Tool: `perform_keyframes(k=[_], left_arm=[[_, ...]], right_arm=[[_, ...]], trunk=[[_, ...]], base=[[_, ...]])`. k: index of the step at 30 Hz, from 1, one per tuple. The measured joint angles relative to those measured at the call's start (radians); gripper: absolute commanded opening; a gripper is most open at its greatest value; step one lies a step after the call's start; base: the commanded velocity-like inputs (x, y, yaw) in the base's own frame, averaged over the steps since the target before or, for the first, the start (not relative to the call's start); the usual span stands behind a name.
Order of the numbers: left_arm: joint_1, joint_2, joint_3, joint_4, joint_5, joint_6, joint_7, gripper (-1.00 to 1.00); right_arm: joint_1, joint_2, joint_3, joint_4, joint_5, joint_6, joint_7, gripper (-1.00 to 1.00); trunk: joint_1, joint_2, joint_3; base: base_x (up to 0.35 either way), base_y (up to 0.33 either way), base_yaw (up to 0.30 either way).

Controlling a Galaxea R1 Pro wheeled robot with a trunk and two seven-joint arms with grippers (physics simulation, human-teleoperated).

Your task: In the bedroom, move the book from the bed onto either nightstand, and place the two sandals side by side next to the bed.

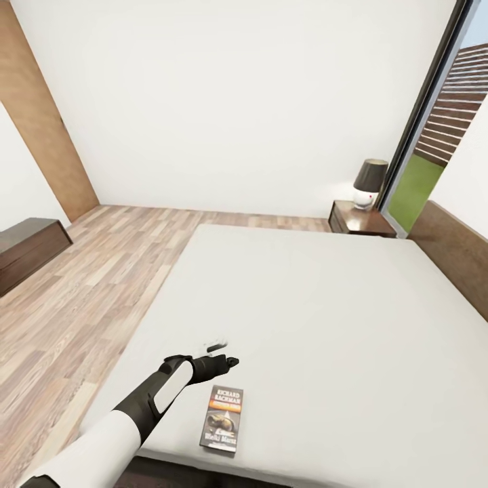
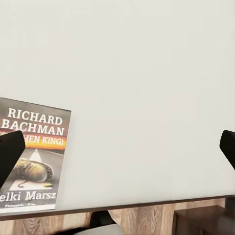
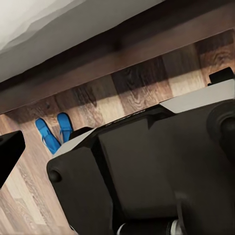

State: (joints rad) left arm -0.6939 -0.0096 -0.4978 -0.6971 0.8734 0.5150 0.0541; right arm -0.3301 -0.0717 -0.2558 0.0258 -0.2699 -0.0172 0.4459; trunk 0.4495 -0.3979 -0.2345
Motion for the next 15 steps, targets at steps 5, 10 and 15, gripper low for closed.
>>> perform_keyframes(k=[5,10,15], left_arm=[[0.000,0.000,0.000,0.000,0.000,0.001,0.000,1.00],[0.000,0.000,0.000,0.000,0.000,0.001,0.000,1.00],[0.000,0.000,0.000,0.000,0.000,0.000,0.000,1.00]], right_arm=[[0.000,0.000,0.000,0.000,0.000,0.000,0.000,1.00],[0.000,0.000,0.000,-0.001,0.000,0.000,0.000,1.00],[0.000,0.000,0.000,-0.001,-0.001,0.000,0.005,1.00]], trunk=[[0.000,0.000,-0.008],[0.000,0.000,-0.015],[0.000,0.000,-0.016]], base=[[0.000,0.000,0.068],[0.000,0.000,0.053],[0.000,0.000,0.008]])
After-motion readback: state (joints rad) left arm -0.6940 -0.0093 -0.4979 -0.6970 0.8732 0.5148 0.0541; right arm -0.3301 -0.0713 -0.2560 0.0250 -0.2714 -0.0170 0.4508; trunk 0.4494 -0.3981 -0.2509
